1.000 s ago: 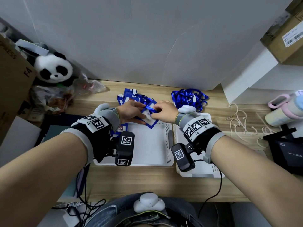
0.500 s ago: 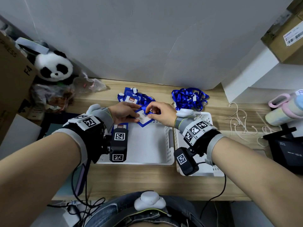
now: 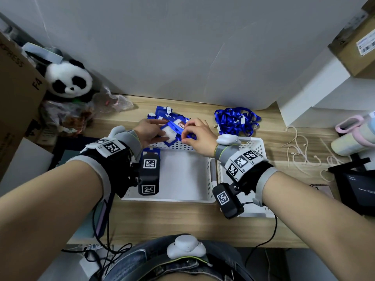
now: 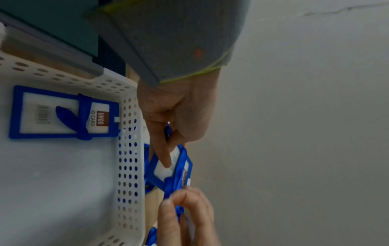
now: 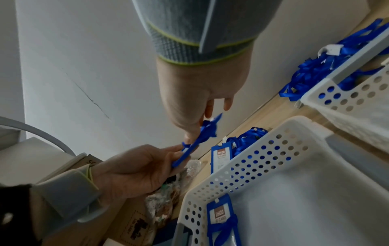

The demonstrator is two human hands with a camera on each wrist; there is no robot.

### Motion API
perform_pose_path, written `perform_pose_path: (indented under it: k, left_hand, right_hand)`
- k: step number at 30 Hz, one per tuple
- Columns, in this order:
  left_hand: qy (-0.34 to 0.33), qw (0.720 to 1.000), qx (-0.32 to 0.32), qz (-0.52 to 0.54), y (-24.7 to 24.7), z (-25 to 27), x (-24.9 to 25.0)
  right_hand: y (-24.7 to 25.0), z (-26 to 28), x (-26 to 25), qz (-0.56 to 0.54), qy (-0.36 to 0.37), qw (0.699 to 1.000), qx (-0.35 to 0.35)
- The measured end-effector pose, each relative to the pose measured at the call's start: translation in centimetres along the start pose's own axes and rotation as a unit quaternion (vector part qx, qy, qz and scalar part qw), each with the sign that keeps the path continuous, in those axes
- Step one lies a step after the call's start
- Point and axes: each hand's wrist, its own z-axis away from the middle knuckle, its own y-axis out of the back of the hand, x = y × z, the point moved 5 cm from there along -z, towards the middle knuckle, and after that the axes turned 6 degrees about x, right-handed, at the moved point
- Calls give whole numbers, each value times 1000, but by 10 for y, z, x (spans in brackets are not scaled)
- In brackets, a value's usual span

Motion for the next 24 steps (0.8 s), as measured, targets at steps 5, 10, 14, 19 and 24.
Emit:
perform_pose_path:
  k: [5, 10, 14, 19, 24]
  left_hand:
    - [-27, 998, 36, 47, 4, -3, 8]
    - [6, 997, 25, 73, 10, -4, 1]
    - [40, 997, -11, 64, 5, 2, -9]
    - [67, 996, -39, 51, 3, 4, -21]
    - [73, 994, -68, -41, 2, 2, -27]
  right_hand:
    - [1, -1, 2, 4, 7, 1000, 21]
    - [3, -4, 16, -33, -142, 988, 43]
    - [-15, -3, 20, -244, -293, 924, -37]
    - [-28, -7, 19, -318, -282, 905, -30]
    - [-30, -10, 23, -289, -266, 919, 13]
